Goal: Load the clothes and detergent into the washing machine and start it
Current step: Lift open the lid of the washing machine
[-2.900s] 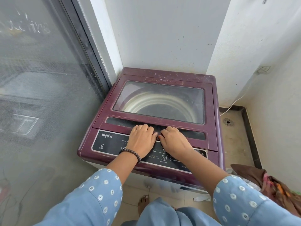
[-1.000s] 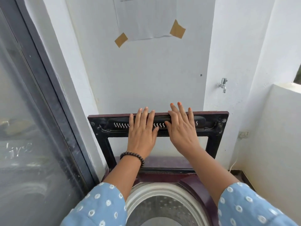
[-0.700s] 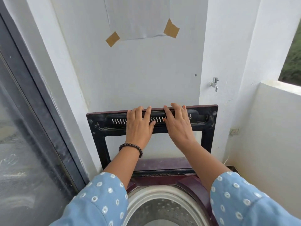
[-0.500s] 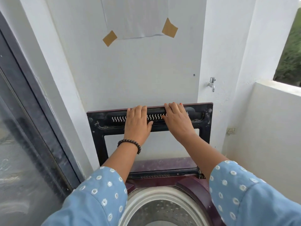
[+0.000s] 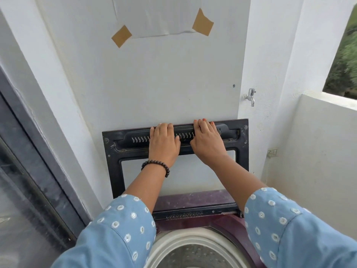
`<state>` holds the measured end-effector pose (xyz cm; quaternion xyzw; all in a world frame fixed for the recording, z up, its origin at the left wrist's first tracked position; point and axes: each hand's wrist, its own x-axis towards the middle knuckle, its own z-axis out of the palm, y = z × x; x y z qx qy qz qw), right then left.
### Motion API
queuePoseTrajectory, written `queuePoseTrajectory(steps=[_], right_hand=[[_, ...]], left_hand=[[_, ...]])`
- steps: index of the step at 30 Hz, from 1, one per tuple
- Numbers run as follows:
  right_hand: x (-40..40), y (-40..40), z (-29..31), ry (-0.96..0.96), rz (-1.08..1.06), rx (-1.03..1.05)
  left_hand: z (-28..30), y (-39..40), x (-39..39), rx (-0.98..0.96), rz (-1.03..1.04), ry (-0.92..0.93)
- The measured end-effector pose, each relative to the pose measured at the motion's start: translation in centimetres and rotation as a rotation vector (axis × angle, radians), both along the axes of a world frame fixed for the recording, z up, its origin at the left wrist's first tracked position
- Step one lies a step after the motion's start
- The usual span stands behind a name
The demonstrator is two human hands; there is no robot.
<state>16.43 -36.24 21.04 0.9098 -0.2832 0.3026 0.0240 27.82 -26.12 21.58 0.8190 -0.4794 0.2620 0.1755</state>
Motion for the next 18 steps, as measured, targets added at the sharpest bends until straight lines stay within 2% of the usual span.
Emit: queuePoseTrajectory(steps=[14, 18], right_hand=[[1.1, -0.4, -0.9, 0.024, -0.022, 0.02], [0.5, -0.2, -1.2, 0.098, -0.026, 0.038]], left_hand=[[-1.3, -1.2, 1.2, -0.08, -0.044, -0.003], [-1.1, -1.0, 1.0, -0.007, -0.048, 0.018]])
